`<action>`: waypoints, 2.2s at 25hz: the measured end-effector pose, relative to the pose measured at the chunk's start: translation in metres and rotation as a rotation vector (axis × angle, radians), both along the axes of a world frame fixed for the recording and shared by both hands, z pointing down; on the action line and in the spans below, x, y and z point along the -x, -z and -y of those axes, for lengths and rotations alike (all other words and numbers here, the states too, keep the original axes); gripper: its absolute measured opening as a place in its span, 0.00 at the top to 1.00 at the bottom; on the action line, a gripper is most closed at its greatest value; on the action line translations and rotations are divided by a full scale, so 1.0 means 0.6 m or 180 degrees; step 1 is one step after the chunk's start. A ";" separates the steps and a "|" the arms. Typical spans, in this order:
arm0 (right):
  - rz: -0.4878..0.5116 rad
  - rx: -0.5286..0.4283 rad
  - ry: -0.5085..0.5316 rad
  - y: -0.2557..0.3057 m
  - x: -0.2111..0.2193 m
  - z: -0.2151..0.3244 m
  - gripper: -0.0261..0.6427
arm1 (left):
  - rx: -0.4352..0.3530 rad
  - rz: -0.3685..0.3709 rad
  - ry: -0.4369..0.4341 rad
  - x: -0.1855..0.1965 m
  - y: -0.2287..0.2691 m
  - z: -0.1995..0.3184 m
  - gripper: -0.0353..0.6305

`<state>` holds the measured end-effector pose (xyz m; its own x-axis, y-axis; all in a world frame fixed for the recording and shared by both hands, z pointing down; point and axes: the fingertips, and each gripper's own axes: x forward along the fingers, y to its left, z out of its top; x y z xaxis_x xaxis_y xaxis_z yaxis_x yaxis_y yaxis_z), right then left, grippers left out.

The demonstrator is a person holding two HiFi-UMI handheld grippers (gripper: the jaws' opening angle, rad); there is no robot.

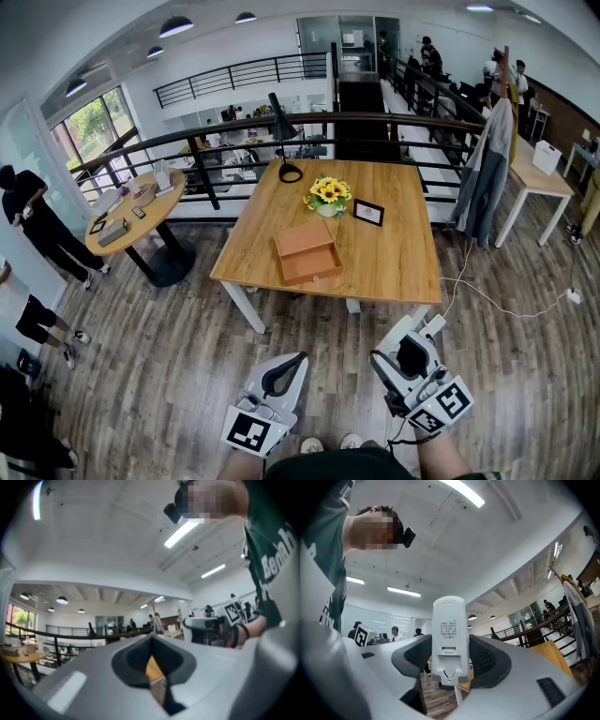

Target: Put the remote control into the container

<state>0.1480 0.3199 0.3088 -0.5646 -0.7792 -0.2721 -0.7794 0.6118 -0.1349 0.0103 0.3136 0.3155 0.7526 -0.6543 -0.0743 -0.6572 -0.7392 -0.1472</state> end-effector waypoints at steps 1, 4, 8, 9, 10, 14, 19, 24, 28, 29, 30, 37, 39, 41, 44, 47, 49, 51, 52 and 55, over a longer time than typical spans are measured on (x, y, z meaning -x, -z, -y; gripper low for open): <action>0.0004 0.0006 0.0008 0.000 0.001 0.000 0.57 | -0.0003 -0.0004 0.0003 0.001 0.001 -0.001 0.95; 0.0032 0.0027 0.0026 -0.002 0.002 -0.002 0.57 | -0.0007 -0.0009 0.0010 0.002 0.002 -0.004 0.95; 0.0042 0.0014 0.0036 -0.002 -0.001 -0.007 0.57 | -0.0009 -0.0013 0.0057 0.006 0.005 -0.005 0.95; 0.0034 0.0013 0.0040 -0.002 -0.002 -0.007 0.57 | -0.0015 0.0000 0.0082 0.009 0.006 -0.003 0.95; 0.0030 0.0017 0.0048 -0.003 -0.004 -0.006 0.57 | -0.0022 0.0015 0.0110 0.011 0.007 -0.001 0.95; 0.0007 0.0057 0.0114 -0.017 -0.013 -0.009 0.57 | -0.0018 -0.0010 0.0223 0.018 0.003 -0.003 0.95; -0.0044 0.0021 0.0176 -0.029 -0.021 -0.007 0.57 | -0.0017 0.0077 0.0315 0.012 -0.012 -0.003 0.95; -0.0038 0.0035 0.0217 -0.044 -0.028 -0.012 0.57 | -0.0037 0.0079 0.0357 -0.001 -0.019 -0.010 0.95; -0.0050 0.0025 0.0253 -0.052 -0.024 -0.017 0.57 | -0.0025 0.0110 0.0372 -0.001 -0.024 -0.016 0.95; -0.0049 0.0021 0.0252 -0.051 -0.024 -0.017 0.57 | -0.0020 0.0122 0.0374 0.000 -0.024 -0.016 0.95; -0.0050 0.0021 0.0245 -0.051 -0.025 -0.014 0.57 | -0.0021 0.0139 0.0379 0.000 -0.023 -0.014 0.95; -0.0142 0.0040 0.0163 -0.054 -0.027 0.019 0.57 | -0.0083 0.0181 0.0420 0.010 -0.016 0.013 0.95; -0.0163 0.0026 0.0160 -0.054 -0.028 0.031 0.57 | -0.0100 0.0145 0.0433 0.011 -0.012 0.028 0.95; -0.0171 0.0046 0.0120 -0.057 -0.030 0.048 0.57 | -0.0125 0.0101 0.0432 0.014 -0.007 0.046 0.95; -0.0191 0.0089 0.0059 -0.059 -0.025 0.077 0.57 | -0.0159 0.0051 0.0404 0.020 0.000 0.072 0.95; -0.0193 0.0090 0.0055 -0.060 -0.017 0.104 0.57 | -0.0174 0.0003 0.0383 0.025 0.003 0.105 0.95; -0.0181 0.0041 0.0025 -0.059 -0.014 0.124 0.57 | -0.0175 -0.0028 0.0387 0.029 0.001 0.132 0.95; -0.0172 -0.0010 -0.0011 -0.059 -0.013 0.147 0.57 | -0.0182 -0.0018 0.0370 0.031 -0.002 0.161 0.95; -0.0183 -0.0022 -0.0033 -0.060 -0.012 0.160 0.57 | -0.0197 0.0006 0.0362 0.032 -0.003 0.174 0.95; -0.0242 -0.0020 -0.0068 -0.063 -0.005 0.201 0.57 | -0.0233 0.0043 0.0356 0.030 -0.006 0.215 0.95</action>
